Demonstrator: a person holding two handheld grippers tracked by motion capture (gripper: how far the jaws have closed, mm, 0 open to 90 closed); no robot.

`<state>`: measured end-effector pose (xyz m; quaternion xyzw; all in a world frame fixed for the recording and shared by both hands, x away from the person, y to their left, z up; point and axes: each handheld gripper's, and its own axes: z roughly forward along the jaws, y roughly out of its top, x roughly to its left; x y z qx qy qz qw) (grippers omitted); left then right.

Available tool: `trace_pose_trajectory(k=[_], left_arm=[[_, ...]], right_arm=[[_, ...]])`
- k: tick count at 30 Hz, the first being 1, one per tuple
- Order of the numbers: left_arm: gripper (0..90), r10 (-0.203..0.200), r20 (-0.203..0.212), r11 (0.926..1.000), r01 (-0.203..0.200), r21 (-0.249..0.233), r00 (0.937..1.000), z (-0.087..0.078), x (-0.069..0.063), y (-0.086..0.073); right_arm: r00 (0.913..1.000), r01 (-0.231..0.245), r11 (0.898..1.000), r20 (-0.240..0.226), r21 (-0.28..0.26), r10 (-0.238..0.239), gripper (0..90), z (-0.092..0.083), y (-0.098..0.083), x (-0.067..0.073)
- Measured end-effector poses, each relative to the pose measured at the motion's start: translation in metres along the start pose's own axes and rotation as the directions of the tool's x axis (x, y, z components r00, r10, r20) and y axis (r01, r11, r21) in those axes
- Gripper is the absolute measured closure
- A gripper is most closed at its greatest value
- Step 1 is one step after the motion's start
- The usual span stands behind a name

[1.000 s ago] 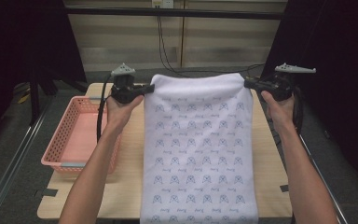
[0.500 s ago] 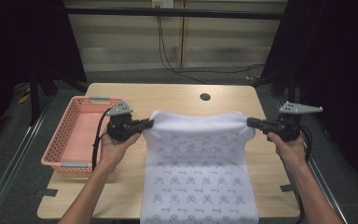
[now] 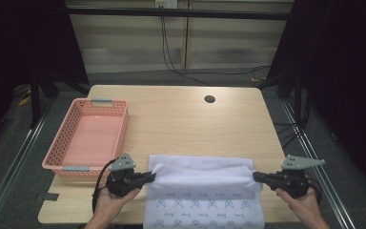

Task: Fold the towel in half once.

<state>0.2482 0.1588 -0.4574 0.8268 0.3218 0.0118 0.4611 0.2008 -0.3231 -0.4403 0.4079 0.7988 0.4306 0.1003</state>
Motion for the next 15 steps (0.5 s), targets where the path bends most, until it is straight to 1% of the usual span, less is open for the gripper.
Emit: trace_pose_trajectory(k=[1, 2, 3, 5, 6, 7, 8, 10, 11, 12, 13, 14, 15], left_arm=[[86.6, -0.010, -0.002, 0.9995, 0.010, 0.031, 0.9999, 0.002, 0.000, -0.005], [86.2, -0.014, 0.007, 0.9987, 0.014, 0.048, 0.9999, 0.003, 0.001, -0.010], [86.2, -0.026, 0.021, 0.9983, 0.024, 0.052, 0.9995, 0.003, 0.001, -0.013], [85.9, -0.031, 0.012, 0.9976, 0.030, 0.062, 0.9994, 0.004, 0.002, -0.016], [85.9, -0.031, 0.009, 0.9969, 0.030, 0.072, 0.9995, 0.005, 0.003, -0.018], [85.9, -0.033, 0.004, 0.9962, 0.033, 0.081, 0.9994, 0.007, 0.002, -0.018], [86.0, -0.029, 0.005, 0.9945, 0.028, 0.101, 0.9996, 0.011, 0.001, -0.019], [86.0, 0.003, -0.017, 0.9885, 0.000, 0.151, 0.9999, 0.018, -0.001, -0.021], [85.9, 0.015, -0.028, 0.9869, -0.010, 0.161, 0.9995, 0.020, 0.000, -0.021], [85.7, 0.015, -0.030, 0.9871, -0.010, 0.160, 0.9994, 0.020, 0.000, -0.021], [85.7, 0.009, -0.019, 0.9876, -0.006, 0.157, 0.9998, 0.019, 0.001, -0.021], [85.8, 0.015, -0.027, 0.9871, -0.010, 0.160, 0.9995, 0.020, 0.001, -0.021], [85.8, 0.019, -0.040, 0.9840, -0.012, 0.178, 0.9990, 0.023, 0.001, -0.022]], right_arm=[[1.0000, -0.003, 1.000, -0.001, 0.013, 0.003, 89.1, 0.002, -0.004, 0.000], [0.9999, -0.016, 1.000, -0.003, 0.023, 0.016, 89.0, 0.004, -0.010, 0.000], [0.9998, -0.018, 0.999, -0.005, 0.037, 0.019, 89.0, 0.006, -0.013, 0.000], [0.9997, -0.017, 0.998, -0.016, 0.058, 0.018, 89.0, 0.011, -0.018, -0.002], [0.9995, -0.026, 0.997, -0.016, 0.077, 0.027, 89.0, 0.015, -0.019, -0.002], [0.9998, -0.016, 0.994, -0.012, 0.109, 0.018, 89.0, 0.021, -0.020, -0.001], [1.0000, -0.007, 0.992, -0.003, 0.127, 0.007, 89.0, 0.024, -0.020, 0.000], [1.0000, -0.001, 0.986, 0.003, 0.168, 0.001, 89.0, 0.030, -0.022, -0.001], [1.0000, -0.009, 0.983, 0.005, 0.183, 0.008, 88.9, 0.033, -0.024, -0.002], [0.9998, -0.017, 0.981, -0.002, 0.195, 0.018, 89.0, 0.035, -0.025, -0.003], [0.9997, -0.023, 0.977, 0.002, 0.210, 0.023, 89.0, 0.038, -0.026, -0.003], [1.0000, -0.009, 0.973, 0.003, 0.229, 0.008, 89.0, 0.041, -0.028, -0.003], [1.0000, -0.006, 0.973, 0.001, 0.229, 0.006, 89.0, 0.042, -0.029, -0.002]])
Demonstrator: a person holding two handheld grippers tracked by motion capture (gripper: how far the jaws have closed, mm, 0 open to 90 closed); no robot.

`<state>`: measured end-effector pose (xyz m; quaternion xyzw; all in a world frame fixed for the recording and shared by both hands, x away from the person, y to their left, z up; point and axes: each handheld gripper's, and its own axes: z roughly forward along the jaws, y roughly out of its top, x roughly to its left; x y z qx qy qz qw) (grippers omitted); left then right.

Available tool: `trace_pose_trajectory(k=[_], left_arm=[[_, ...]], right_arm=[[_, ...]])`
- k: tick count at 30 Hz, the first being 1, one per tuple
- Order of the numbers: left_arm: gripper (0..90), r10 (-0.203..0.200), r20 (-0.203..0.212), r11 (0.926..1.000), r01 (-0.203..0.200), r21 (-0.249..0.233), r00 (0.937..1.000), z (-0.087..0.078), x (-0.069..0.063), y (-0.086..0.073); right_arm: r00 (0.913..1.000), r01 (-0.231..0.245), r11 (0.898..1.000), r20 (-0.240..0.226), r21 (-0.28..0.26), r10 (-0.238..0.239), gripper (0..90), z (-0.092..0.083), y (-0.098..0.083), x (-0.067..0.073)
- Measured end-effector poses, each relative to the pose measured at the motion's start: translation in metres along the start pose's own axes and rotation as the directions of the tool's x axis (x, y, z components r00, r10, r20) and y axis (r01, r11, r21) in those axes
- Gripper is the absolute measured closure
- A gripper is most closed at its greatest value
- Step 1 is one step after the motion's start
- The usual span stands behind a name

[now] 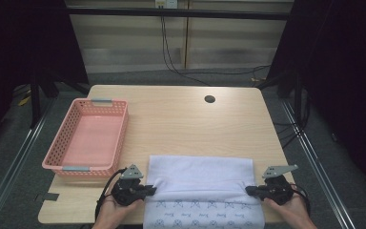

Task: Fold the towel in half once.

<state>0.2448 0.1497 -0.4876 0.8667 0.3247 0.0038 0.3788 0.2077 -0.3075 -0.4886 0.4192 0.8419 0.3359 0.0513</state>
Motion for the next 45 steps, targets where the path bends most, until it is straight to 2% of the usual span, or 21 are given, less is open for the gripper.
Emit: trace_pose_trajectory(k=[1, 4, 7, 10, 13, 15, 17, 19, 21, 22, 24, 26, 28, 31, 32, 34, 38, 41, 43, 45], left_arm=[[85.8, 0.000, 0.001, 0.9997, 0.000, 0.026, 1.0000, 0.003, 0.000, 0.000], [86.2, -0.009, 0.007, 0.9995, 0.009, 0.029, 0.9999, 0.007, 0.005, 0.003], [86.3, 0.004, 0.000, 0.9998, -0.004, 0.018, 1.0000, 0.010, 0.008, 0.005], [86.6, -0.022, 0.010, 0.9997, 0.021, 0.012, 0.9997, 0.011, 0.015, 0.007], [86.7, -0.033, -0.012, 0.9994, 0.033, 0.008, 0.9994, 0.015, 0.022, 0.014], [86.8, -0.012, -0.043, 0.9998, 0.013, 0.017, 0.9990, 0.019, 0.025, 0.021], [87.0, -0.014, -0.069, 0.9998, 0.015, 0.010, 0.9976, 0.024, 0.031, 0.028], [87.0, -0.028, -0.074, 0.9996, 0.028, 0.003, 0.9968, 0.028, 0.036, 0.034], [87.0, -0.025, -0.083, 0.9997, 0.025, -0.003, 0.9963, 0.033, 0.042, 0.040], [87.0, -0.025, -0.081, 0.9997, 0.025, -0.002, 0.9964, 0.035, 0.046, 0.044], [87.1, -0.033, -0.101, 0.9994, 0.032, -0.015, 0.9943, 0.040, 0.054, 0.051], [87.1, -0.079, -0.085, 0.9966, 0.077, -0.028, 0.9932, 0.043, 0.063, 0.055], [87.1, -0.038, -0.134, 0.9993, 0.036, -0.013, 0.9903, 0.048, 0.065, 0.063], [87.1, -0.006, -0.149, 0.9999, 0.003, -0.016, 0.9888, 0.054, 0.072, 0.072], [87.1, -0.032, -0.143, 0.9993, 0.029, -0.022, 0.9892, 0.055, 0.077, 0.075], [87.1, -0.039, -0.152, 0.9992, 0.037, -0.019, 0.9876, 0.058, 0.085, 0.081], [87.1, -0.052, -0.180, 0.9986, 0.052, -0.004, 0.9824, 0.068, 0.100, 0.098], [87.1, -0.068, -0.188, 0.9977, 0.066, -0.013, 0.9798, 0.074, 0.112, 0.108], [87.1, -0.077, -0.206, 0.9970, 0.076, -0.016, 0.9756, 0.078, 0.120, 0.116], [87.0, -0.086, -0.213, 0.9963, 0.084, -0.016, 0.9734, 0.080, 0.125, 0.120]], right_arm=[[1.0000, -0.005, 1.000, -0.004, 0.000, 0.005, 89.0, 0.000, 0.001, -0.001], [0.9997, -0.020, 1.000, -0.016, -0.007, 0.020, 89.1, 0.002, 0.001, -0.005], [0.9998, -0.005, 1.000, 0.017, -0.015, 0.005, 89.1, 0.004, 0.004, -0.006], [0.9993, -0.003, 1.000, 0.036, -0.025, 0.003, 89.2, 0.007, 0.008, -0.010], [0.9988, -0.005, 1.000, 0.049, -0.030, 0.006, 89.2, 0.009, 0.012, -0.014], [0.9980, -0.004, 0.999, 0.064, -0.035, 0.006, 89.2, 0.013, 0.016, -0.018], [0.9977, -0.014, 0.999, 0.066, -0.045, 0.017, 89.2, 0.015, 0.020, -0.022], [0.9969, -0.012, 0.999, 0.077, -0.048, 0.016, 89.2, 0.018, 0.025, -0.027], [0.9956, -0.024, 0.998, 0.090, -0.051, 0.029, 89.2, 0.021, 0.029, -0.033], [0.9952, -0.016, 0.998, 0.095, -0.055, 0.021, 89.2, 0.022, 0.031, -0.036], [0.9947, -0.032, 0.997, 0.095, -0.066, 0.038, 89.2, 0.026, 0.037, -0.044], [0.9937, -0.030, 0.997, 0.106, -0.069, 0.038, 89.3, 0.030, 0.043, -0.050], [0.9929, -0.037, 0.996, 0.110, -0.075, 0.045, 89.3, 0.033, 0.049, -0.058], [0.9917, -0.043, 0.996, 0.117, -0.084, 0.053, 89.3, 0.039, 0.059, -0.070], [0.9916, -0.065, 0.994, 0.107, -0.086, 0.074, 89.2, 0.041, 0.061, -0.074], [0.9900, -0.096, 0.990, 0.094, -0.106, 0.106, 89.2, 0.044, 0.064, -0.082], [0.9873, -0.098, 0.990, 0.116, -0.098, 0.109, 89.2, 0.051, 0.077, -0.093], [0.9835, -0.112, 0.988, 0.130, -0.110, 0.126, 89.2, 0.058, 0.088, -0.105], [0.9804, -0.131, 0.984, 0.132, -0.119, 0.146, 89.2, 0.063, 0.096, -0.115], [0.9781, -0.135, 0.983, 0.142, -0.123, 0.152, 89.2, 0.067, 0.103, -0.120]])
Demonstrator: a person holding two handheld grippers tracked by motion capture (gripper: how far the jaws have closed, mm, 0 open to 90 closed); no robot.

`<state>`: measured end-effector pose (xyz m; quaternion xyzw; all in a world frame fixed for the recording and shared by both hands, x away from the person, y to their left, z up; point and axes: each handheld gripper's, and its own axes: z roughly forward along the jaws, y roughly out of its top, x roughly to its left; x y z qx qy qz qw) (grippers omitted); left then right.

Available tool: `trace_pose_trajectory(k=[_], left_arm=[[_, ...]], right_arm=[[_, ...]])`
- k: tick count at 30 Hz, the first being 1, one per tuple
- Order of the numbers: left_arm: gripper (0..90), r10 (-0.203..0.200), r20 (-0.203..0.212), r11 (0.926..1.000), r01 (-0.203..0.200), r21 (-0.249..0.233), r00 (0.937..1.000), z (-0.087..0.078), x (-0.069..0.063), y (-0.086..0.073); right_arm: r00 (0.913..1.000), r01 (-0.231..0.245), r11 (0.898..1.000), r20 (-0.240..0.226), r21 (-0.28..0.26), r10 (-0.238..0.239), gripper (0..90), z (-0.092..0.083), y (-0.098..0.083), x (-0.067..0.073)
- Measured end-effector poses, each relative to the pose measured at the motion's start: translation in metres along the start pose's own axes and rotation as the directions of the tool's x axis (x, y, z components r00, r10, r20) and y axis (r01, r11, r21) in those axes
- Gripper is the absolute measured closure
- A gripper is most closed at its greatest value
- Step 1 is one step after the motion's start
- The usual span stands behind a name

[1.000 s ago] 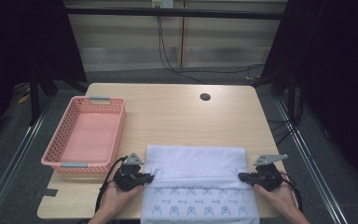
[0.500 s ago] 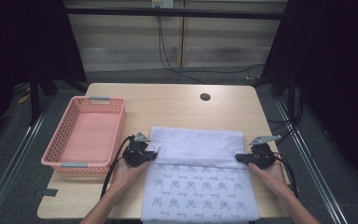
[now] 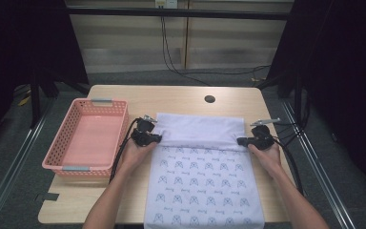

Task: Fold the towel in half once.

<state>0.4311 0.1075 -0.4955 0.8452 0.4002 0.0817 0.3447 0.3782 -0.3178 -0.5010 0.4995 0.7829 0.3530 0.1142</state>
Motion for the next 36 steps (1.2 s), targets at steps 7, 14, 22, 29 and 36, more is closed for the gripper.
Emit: trace_pose_trajectory(k=[7, 14, 22, 29, 36], left_arm=[[87.1, -0.012, -0.024, 0.9999, 0.012, 0.011, 0.9996, 0.005, 0.015, 0.009], [87.1, -0.036, -0.067, 0.9993, 0.035, -0.015, 0.9971, 0.015, 0.031, 0.022], [87.0, -0.052, -0.074, 0.9985, 0.050, -0.022, 0.9959, 0.025, 0.044, 0.034], [87.1, -0.089, -0.050, 0.9934, 0.085, -0.076, 0.9948, 0.016, 0.040, 0.034], [87.1, -0.039, 0.030, 0.9830, 0.044, -0.179, 0.9988, -0.024, 0.025, 0.048]], right_arm=[[0.9998, -0.001, 1.000, 0.020, 0.012, 0.001, 89.2, 0.019, 0.024, -0.009], [0.9975, -0.015, 1.000, 0.069, 0.016, 0.014, 89.2, 0.036, 0.045, -0.014], [0.9935, -0.019, 1.000, 0.113, 0.019, 0.017, 89.2, 0.049, 0.061, -0.018], [0.9977, -0.037, 0.999, 0.055, -0.021, 0.038, 89.2, 0.041, 0.065, -0.022], [0.9994, -0.033, 0.986, -0.010, -0.164, 0.032, 89.3, 0.000, 0.080, -0.020]])
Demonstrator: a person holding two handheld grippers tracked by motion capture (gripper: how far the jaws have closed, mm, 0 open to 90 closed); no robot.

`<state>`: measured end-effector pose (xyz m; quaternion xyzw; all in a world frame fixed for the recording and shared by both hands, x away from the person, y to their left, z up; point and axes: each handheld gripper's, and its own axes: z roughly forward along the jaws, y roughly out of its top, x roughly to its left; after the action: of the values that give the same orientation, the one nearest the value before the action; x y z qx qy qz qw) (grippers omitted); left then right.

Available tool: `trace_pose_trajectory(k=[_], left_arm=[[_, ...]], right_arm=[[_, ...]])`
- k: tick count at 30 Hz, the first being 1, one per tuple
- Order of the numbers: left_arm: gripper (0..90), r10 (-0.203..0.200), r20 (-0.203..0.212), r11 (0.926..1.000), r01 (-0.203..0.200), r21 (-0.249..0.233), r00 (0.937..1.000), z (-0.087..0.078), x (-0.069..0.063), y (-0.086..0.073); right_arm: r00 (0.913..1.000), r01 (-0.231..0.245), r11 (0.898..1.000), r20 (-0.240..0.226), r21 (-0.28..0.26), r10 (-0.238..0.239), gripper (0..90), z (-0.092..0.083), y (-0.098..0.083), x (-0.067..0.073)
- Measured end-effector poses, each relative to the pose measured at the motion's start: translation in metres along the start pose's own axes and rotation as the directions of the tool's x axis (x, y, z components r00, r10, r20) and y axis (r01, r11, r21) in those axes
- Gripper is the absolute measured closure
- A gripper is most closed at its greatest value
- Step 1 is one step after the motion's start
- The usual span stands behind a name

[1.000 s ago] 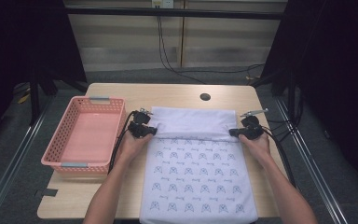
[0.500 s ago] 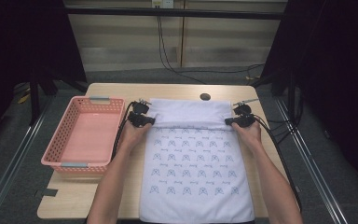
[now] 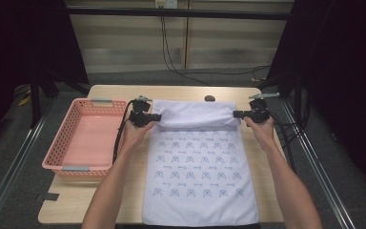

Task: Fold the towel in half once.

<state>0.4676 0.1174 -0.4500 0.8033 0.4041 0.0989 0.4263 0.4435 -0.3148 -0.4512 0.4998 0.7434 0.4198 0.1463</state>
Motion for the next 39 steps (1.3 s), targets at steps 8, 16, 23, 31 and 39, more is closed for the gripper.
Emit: trace_pose_trajectory(k=[8, 16, 23, 31, 39], left_arm=[[87.1, 0.032, 0.043, 0.9936, -0.027, -0.110, 0.9986, -0.062, -0.016, 0.015], [87.0, 0.100, 0.077, 0.9817, -0.086, -0.170, 0.9920, -0.099, -0.034, 0.012], [87.0, 0.146, 0.078, 0.9761, -0.131, -0.173, 0.9862, -0.123, -0.055, 0.015], [86.9, 0.169, 0.089, 0.9655, -0.146, -0.215, 0.9817, -0.148, -0.072, 0.016], [86.8, 0.147, 0.134, 0.9683, -0.115, -0.222, 0.9800, -0.159, -0.080, -0.024]], right_arm=[[0.9986, 0.035, 0.994, -0.035, -0.104, -0.039, 89.3, -0.054, 0.015, 0.012], [0.9944, 0.073, 0.987, -0.065, -0.142, -0.083, 89.3, -0.097, 0.015, 0.036], [0.9886, 0.133, 0.981, -0.051, -0.139, -0.141, 89.3, -0.131, 0.012, 0.054], [0.9828, 0.167, 0.973, -0.050, -0.161, -0.177, 89.3, -0.164, 0.015, 0.068], [0.9731, 0.184, 0.963, -0.102, -0.197, -0.207, 89.3, -0.183, -0.018, 0.089]])
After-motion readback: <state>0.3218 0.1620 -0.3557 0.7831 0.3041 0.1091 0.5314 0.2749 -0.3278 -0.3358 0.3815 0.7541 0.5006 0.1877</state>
